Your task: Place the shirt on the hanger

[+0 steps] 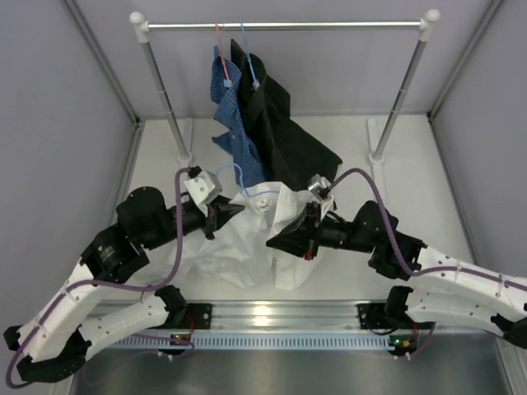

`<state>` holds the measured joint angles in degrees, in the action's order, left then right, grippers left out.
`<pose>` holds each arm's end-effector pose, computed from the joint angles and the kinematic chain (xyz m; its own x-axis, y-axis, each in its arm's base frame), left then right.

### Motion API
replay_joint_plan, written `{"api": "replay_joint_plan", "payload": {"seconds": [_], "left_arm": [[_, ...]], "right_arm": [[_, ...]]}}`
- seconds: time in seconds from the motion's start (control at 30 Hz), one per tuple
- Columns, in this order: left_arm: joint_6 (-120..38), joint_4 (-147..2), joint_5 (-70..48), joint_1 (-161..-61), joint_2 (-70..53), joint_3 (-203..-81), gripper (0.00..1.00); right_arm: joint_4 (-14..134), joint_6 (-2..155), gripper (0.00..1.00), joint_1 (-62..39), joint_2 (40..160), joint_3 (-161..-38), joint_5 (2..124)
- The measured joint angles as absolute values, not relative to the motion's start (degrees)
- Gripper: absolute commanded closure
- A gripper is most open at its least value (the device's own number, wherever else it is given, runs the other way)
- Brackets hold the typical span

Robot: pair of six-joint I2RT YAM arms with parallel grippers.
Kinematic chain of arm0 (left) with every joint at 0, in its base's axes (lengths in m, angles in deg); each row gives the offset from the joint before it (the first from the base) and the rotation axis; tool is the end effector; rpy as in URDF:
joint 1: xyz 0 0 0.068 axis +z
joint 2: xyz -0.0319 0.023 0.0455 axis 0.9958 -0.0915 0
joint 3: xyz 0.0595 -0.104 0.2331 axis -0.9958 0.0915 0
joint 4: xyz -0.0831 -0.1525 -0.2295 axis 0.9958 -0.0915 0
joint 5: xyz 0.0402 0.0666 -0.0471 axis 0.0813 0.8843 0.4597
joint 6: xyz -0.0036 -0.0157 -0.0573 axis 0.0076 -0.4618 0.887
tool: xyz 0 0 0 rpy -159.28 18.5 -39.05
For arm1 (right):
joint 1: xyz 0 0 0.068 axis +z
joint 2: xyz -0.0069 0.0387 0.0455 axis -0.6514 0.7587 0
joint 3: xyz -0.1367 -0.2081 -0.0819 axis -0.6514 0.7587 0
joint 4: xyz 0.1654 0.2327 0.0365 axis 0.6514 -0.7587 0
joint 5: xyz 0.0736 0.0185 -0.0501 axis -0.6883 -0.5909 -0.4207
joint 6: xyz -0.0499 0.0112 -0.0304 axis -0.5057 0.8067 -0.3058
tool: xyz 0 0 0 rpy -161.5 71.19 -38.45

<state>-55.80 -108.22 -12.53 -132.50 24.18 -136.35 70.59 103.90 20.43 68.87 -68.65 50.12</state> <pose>0.1135 -0.1359 0.4282 -0.0659 0.1673 -0.9837 0.8469 0.5307 0.0336 0.1074 0.2251 0.3531 -0.5150 0.1520 -0.8436 -0.8440 0.0824 0.5300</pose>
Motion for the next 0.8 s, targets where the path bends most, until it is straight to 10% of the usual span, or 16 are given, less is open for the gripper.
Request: {"api": "replay_joint_plan", "payload": {"seconds": [0.27,0.37,0.8], "left_arm": [[-50.9,-102.8,-11.52,-132.47,27.87,-140.78,1.0],[-50.29,-101.71,-11.13,-132.47,27.15,-141.29,1.0],[-56.96,-99.48,-17.99,-132.37,24.27,-139.1,1.0]], "right_arm": [[71.22,102.39,1.0,25.94,69.92,-65.07,64.19],[70.59,101.89,0.59,26.05,69.39,-65.07,66.84],[43.51,92.84,0.32,26.49,46.27,-73.31,75.6]]}}
